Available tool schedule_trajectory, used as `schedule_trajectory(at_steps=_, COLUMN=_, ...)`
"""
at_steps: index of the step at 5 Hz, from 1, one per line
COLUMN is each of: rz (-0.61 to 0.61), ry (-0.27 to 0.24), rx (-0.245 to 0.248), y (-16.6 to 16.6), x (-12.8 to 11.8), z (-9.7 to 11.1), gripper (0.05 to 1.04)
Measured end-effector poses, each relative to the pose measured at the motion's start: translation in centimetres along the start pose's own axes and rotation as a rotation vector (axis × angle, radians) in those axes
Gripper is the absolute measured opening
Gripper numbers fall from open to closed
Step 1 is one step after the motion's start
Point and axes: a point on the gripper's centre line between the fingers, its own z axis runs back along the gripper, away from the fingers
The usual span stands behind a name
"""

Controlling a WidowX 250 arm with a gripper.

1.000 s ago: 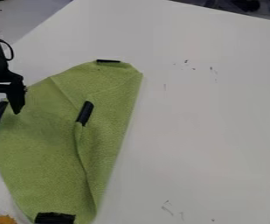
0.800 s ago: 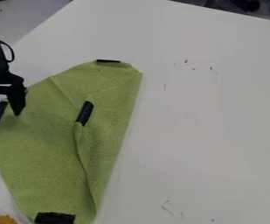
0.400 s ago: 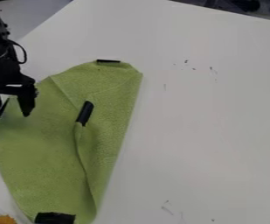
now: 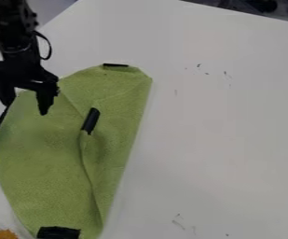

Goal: Unfold the cloth from the middle to right

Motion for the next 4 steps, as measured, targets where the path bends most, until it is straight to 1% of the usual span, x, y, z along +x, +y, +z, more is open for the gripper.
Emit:
schedule_trajectory(at_steps=1, rz=-0.015, ry=-0.013, rx=-0.053, y=-2.0, x=-0.1, z=0.2, gripper=1.001)
schedule_trajectory(at_steps=2, rz=-0.035, ry=-0.030, rx=-0.089, y=-4.0, x=0.3, z=0.3, gripper=1.001)
schedule_trajectory(at_steps=3, rz=-0.067, ry=0.006, rx=-0.106, y=-4.7, x=0.0, z=-0.7, gripper=1.001)
schedule_trajectory(at_steps=4, rz=-0.084, ry=0.017, rx=-0.137, y=-5.5, x=0.3, z=-1.9, gripper=1.001)
